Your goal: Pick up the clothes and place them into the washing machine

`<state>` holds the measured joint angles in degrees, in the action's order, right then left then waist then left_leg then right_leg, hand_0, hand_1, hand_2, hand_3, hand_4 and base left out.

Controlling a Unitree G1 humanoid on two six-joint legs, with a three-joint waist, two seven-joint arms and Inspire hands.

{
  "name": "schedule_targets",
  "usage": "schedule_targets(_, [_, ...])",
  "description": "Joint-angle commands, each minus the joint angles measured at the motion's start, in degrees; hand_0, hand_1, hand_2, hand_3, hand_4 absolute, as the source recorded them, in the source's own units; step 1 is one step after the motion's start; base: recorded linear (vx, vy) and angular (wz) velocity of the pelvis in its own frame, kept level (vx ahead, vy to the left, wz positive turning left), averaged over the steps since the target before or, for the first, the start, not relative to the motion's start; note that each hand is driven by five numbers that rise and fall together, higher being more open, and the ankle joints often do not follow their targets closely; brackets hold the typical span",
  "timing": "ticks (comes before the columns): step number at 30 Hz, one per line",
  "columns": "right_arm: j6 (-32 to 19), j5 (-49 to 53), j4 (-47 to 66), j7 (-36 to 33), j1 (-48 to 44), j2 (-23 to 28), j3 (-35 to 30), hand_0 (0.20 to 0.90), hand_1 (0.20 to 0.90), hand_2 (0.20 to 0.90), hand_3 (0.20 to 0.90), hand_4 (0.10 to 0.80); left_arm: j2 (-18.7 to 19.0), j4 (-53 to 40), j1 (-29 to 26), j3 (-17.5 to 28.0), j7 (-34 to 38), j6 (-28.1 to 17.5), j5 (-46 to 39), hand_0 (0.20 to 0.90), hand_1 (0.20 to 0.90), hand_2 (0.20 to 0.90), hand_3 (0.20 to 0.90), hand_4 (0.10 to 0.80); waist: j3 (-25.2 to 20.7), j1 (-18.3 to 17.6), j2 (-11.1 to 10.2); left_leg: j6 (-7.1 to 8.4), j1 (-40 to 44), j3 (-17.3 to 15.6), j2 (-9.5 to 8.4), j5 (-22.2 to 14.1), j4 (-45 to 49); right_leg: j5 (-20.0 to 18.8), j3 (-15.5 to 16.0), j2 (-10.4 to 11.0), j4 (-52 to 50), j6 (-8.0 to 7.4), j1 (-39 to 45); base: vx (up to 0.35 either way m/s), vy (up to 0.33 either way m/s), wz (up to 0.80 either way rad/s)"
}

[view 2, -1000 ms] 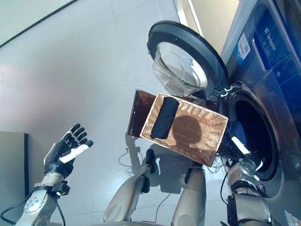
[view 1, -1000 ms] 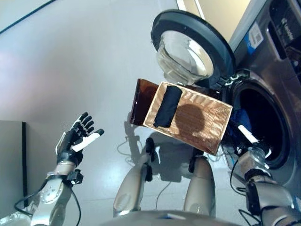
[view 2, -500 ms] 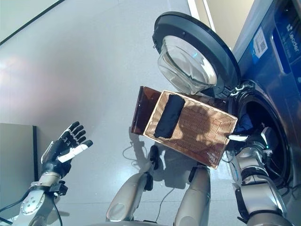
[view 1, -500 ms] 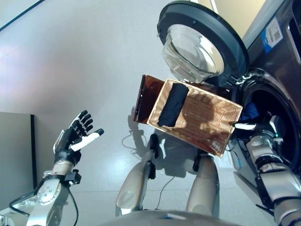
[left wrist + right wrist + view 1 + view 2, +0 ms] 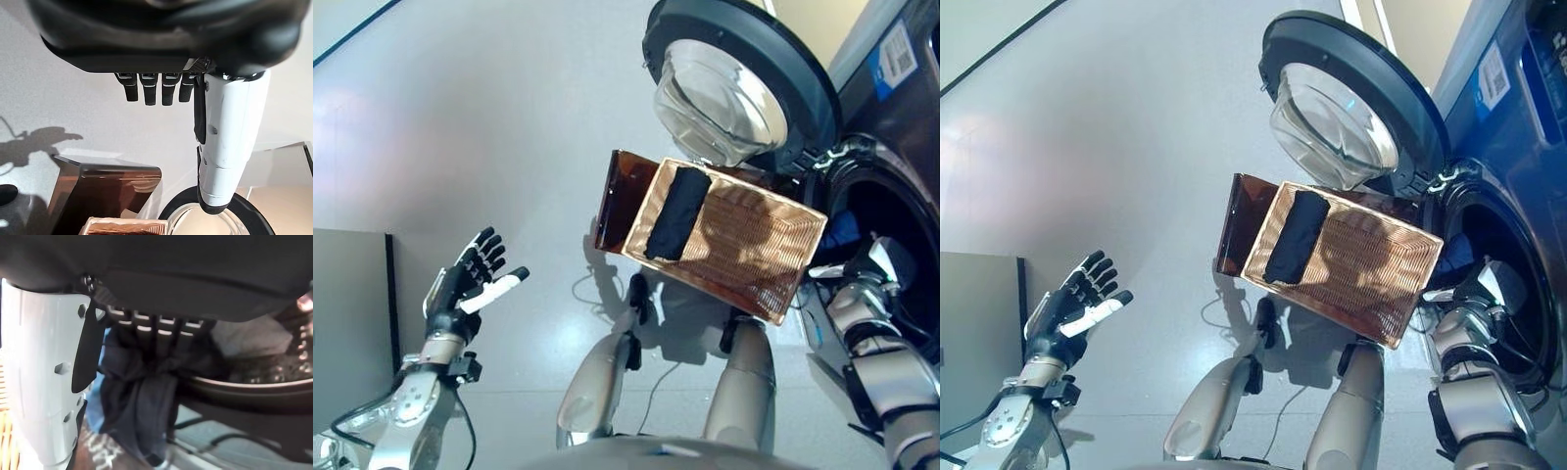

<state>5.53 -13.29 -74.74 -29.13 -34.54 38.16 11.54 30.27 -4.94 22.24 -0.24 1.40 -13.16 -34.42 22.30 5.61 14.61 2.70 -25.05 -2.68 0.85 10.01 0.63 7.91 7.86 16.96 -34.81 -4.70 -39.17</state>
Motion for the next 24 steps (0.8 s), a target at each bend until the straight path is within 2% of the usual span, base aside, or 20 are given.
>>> schedule_targets(1, [1.5,-3.0,-1.7,-1.3,-3.7,4.3,3.4,0.900,0.900,0.900,0.900,0.800,2.2,-4.9,1.2,4.8,1.9,-6.1,0.1,0.900,0.900,0.900,0.900,0.800,-0.5,0.8,2.2,6.22,0.1,2.7,4.22,2.6,-3.1,-5.3,-4.5,4.1,4.5,-6.97,1.1,0.000,0.000,0.00])
schedule_targets(15, [3.3,-5.8,-4.9,0.3,-3.9,8.5,4.5,0.900,0.900,0.900,0.900,0.800,3.1,-5.8,1.2,5.3,1.6,-6.0,-0.4,0.900,0.900,0.900,0.900,0.800,-0.6,1.0,4.0,6.09,-0.4,2.6,3.62,2.7,-3.4,-4.8,-5.2,4.9,2.5,-7.38,-0.8,0.002,0.006,0.03])
schedule_targets(24, [3.3,-5.8,-5.0,0.9,-2.2,8.8,3.8,0.900,0.900,0.900,0.900,0.800,3.1,-5.3,0.8,5.6,1.6,-6.0,-0.2,0.900,0.900,0.900,0.900,0.800,-0.6,0.5,4.3,5.93,0.0,2.3,3.31,2.4,-3.5,-4.7,-5.8,5.1,1.9,-7.59,-1.2,0.001,0.003,0.01])
